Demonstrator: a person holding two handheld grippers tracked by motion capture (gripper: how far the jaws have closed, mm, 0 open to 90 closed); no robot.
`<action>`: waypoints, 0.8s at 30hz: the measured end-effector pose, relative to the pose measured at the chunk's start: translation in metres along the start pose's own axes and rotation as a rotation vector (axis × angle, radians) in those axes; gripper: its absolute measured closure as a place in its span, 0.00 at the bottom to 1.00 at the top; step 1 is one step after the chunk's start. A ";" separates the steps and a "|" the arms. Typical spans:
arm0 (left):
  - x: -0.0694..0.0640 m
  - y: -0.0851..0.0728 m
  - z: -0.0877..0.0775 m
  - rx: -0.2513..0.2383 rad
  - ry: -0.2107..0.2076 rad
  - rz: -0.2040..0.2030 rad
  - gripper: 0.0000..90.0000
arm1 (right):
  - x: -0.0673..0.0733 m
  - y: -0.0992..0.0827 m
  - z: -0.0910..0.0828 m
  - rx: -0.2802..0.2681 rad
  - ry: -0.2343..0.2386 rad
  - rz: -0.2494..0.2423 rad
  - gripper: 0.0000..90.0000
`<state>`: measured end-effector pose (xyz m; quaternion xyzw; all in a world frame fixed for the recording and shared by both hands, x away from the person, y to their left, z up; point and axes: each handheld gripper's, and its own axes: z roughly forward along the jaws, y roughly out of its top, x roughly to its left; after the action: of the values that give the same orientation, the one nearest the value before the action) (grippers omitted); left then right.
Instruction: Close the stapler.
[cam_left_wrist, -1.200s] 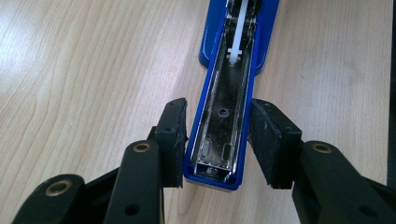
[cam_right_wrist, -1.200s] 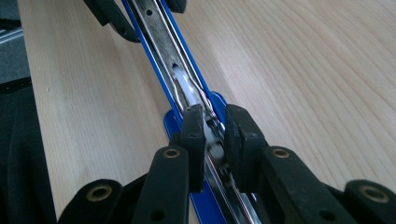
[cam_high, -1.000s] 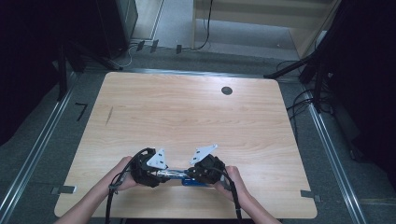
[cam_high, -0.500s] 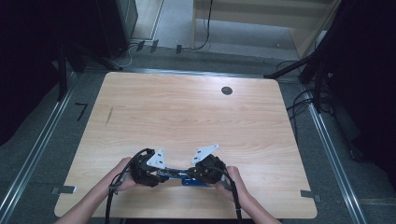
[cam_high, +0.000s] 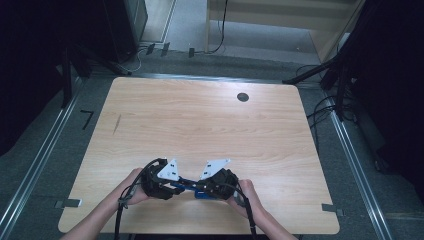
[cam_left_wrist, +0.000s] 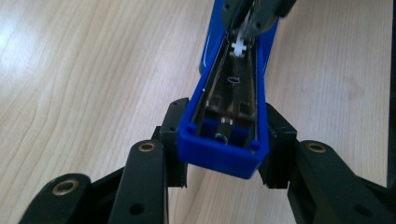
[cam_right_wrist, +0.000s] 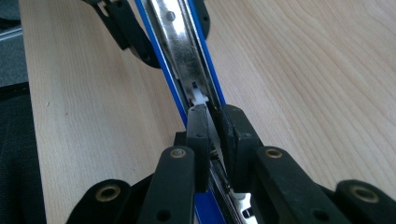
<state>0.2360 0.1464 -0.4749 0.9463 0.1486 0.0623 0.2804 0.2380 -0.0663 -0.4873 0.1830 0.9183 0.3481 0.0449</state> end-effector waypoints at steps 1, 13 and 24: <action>-0.001 0.001 0.000 -0.007 -0.001 0.003 0.68 | 0.001 0.001 -0.001 -0.002 0.002 0.000 0.93; -0.007 0.013 0.008 -0.087 0.004 -0.004 0.68 | -0.003 0.001 -0.008 -0.017 0.013 0.015 0.93; -0.012 0.017 0.011 -0.124 0.008 0.025 0.71 | -0.006 -0.001 -0.014 -0.026 0.020 0.025 0.95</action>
<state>0.2312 0.1235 -0.4755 0.9286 0.1338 0.0789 0.3371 0.2403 -0.0778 -0.4774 0.1902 0.9118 0.3625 0.0336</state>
